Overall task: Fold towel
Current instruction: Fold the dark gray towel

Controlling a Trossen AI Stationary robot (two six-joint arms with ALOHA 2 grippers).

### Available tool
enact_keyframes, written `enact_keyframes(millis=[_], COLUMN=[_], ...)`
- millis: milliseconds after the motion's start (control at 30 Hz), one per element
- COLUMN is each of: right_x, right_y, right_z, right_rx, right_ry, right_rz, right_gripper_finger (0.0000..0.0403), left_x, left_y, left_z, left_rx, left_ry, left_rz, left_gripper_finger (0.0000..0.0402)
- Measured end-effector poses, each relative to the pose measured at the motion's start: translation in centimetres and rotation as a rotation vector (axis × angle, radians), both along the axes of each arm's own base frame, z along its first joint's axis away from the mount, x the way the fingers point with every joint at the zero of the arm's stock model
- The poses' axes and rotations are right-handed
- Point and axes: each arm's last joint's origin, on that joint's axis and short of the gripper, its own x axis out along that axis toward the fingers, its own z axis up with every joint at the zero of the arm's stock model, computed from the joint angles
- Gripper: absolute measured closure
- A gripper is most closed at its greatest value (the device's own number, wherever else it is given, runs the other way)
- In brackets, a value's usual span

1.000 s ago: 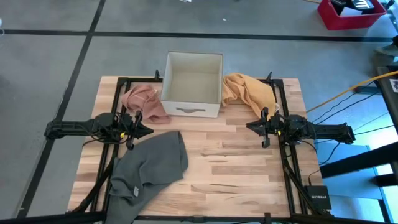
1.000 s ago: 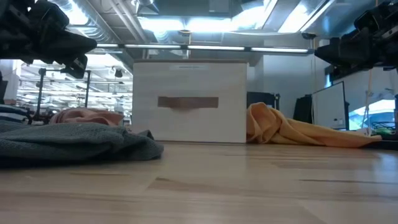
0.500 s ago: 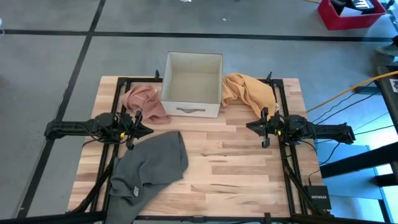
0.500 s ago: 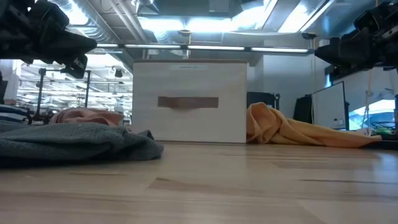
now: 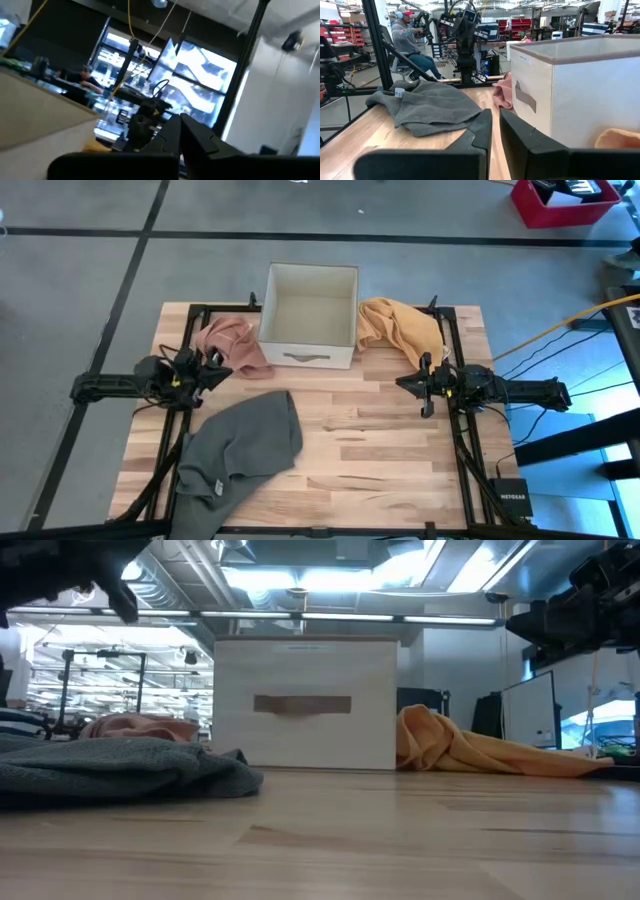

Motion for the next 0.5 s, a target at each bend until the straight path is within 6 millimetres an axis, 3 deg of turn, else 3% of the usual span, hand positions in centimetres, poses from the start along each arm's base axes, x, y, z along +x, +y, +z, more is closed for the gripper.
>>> enact_keyframes(millis=[200, 400, 500], right_x=[0.0, 0.0, 0.0], right_y=[-0.2, -0.2, -0.1], right_z=[0.1, 0.2, 0.3], right_rx=[-0.057, -0.044, 0.058], right_ry=[-0.004, -0.021, -0.032], right_rz=[-0.055, -0.063, -0.041], right_gripper_finger=[0.0361, 0.0361, 0.0361], left_x=[1.4, 5.1, 7.1], left_y=[-0.1, -1.0, -2.2], left_z=[4.7, 9.7, 11.5], left_rx=[0.090, 0.108, 0.077], left_ry=[0.134, 0.444, 0.589], left_rz=[0.036, -0.039, -0.111], left_gripper_finger=[0.0402, 0.0402, 0.0402])
